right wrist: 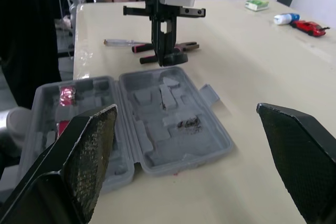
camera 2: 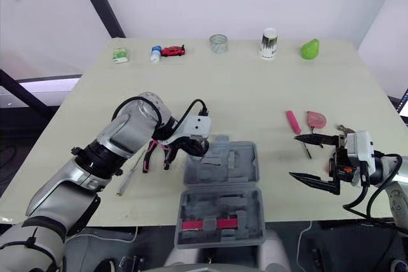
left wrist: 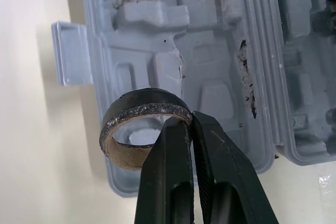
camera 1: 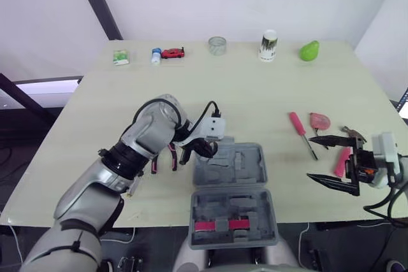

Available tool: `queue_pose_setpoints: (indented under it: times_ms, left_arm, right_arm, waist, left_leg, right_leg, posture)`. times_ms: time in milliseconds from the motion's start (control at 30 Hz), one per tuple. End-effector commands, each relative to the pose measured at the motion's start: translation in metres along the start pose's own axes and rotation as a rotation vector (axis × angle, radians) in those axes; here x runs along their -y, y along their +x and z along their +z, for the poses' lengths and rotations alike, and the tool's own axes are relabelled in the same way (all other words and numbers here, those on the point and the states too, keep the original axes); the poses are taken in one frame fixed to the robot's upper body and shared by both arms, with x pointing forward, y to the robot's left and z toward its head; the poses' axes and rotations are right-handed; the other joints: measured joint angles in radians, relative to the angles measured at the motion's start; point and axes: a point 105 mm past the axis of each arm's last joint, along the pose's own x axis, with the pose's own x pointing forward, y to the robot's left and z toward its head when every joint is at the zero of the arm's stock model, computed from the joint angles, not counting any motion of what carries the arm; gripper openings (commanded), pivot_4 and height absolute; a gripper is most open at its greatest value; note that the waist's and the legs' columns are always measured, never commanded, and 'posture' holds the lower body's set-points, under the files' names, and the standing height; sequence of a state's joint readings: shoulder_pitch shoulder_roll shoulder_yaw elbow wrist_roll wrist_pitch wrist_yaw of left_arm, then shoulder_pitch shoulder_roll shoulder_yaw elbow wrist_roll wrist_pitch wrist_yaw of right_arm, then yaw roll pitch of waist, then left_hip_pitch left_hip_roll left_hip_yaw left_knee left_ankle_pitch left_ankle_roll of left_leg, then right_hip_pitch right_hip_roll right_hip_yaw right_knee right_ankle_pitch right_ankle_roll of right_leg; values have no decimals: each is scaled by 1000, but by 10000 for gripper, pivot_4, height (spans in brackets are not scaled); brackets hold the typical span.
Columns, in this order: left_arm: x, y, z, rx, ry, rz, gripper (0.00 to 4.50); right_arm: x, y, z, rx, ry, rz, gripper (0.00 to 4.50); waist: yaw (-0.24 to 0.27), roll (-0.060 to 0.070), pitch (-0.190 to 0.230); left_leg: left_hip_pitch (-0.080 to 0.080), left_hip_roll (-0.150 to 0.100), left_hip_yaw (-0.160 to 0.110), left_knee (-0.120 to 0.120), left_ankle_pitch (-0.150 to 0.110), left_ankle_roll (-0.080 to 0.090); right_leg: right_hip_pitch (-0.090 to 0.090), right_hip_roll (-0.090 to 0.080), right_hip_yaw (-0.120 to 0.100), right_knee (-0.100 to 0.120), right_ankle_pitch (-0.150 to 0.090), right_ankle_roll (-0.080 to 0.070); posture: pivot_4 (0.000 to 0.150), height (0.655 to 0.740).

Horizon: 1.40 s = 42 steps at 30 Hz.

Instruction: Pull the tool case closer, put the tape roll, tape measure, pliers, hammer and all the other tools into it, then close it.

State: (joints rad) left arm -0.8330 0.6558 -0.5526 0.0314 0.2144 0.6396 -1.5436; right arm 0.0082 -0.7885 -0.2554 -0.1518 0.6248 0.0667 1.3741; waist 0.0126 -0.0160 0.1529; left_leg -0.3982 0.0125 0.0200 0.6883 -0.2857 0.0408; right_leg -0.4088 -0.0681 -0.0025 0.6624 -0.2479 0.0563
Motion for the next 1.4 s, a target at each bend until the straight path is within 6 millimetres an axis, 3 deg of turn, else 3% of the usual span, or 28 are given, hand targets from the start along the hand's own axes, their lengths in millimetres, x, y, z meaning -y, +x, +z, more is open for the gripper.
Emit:
queue_pose_setpoints:
  times_ms: [33,733,1400]
  left_arm:
    - [1,0,-9,3,-32,5,142]
    - [-11,20,-24,-49,-51,-17,142]
    - [-17,26,-32,-85,-55,-55,142]
  right_arm:
    - [4,-12,6,-16,-36,-25,45000]
    - [4,-6,6,-1,-54,-52,45000]
    - [3,-9,2,-18,-62,-64,45000]
  waist:
    - [0,0,0]
    - [0,0,0]
    - [0,0,0]
  left_leg:
    - [0,0,0,0,0,0]
    - [0,0,0,0,0,0]
    - [0,0,0,0,0,0]
  right_leg:
    - [0,0,0,0,0,0]
    - [0,0,0,0,0,0]
    - [0,0,0,0,0,0]
  posture:
    - [1500,7400]
    - [1500,7400]
    - [1500,7400]
